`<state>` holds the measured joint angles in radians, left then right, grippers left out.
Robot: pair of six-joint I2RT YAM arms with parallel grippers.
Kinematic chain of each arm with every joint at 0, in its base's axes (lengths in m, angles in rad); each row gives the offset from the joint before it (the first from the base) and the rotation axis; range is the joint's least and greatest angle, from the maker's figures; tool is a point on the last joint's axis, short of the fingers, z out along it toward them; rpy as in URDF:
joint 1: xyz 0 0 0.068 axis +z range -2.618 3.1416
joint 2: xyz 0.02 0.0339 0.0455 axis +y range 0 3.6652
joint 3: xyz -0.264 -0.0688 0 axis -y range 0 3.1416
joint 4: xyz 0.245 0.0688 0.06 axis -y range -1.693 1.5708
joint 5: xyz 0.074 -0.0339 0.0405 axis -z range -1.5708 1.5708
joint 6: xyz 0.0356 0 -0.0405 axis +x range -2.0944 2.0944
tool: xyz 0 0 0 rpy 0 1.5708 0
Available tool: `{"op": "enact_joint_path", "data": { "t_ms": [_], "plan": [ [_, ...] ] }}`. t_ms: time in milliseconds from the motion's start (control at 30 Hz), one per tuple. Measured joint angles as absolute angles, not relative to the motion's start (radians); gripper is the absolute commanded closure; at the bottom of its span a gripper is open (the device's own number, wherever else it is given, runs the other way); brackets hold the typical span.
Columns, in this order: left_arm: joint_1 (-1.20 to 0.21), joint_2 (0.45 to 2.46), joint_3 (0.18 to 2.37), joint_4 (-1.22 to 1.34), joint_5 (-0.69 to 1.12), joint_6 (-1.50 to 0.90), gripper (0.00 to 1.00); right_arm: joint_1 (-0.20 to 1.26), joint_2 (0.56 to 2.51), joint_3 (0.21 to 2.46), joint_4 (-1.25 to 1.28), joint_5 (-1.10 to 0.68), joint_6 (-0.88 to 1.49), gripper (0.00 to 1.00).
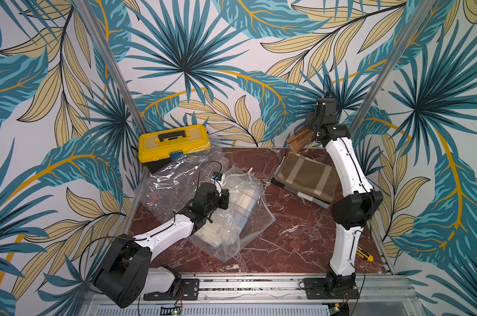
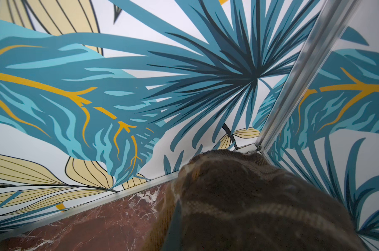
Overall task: Take the blanket out of the vacuum bag
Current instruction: Place the blanket at the corner of the board.
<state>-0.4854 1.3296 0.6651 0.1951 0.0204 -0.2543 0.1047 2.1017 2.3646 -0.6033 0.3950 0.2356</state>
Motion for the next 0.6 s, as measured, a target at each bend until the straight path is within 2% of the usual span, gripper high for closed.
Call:
{"op": "enact_joint_path", "data": {
  "t_ms": [267, 600],
  "plan": [
    [-0.441, 1.358, 0.663, 0.208, 0.061, -0.255, 1.0, 0.093, 2.162, 2.337, -0.599, 0.395, 0.302, 1.0],
    [-0.433, 1.374, 0.659, 0.224, 0.107, -0.255, 1.0, 0.093, 1.947, 1.822, -0.502, 0.427, 0.338, 1.0]
  ]
}}
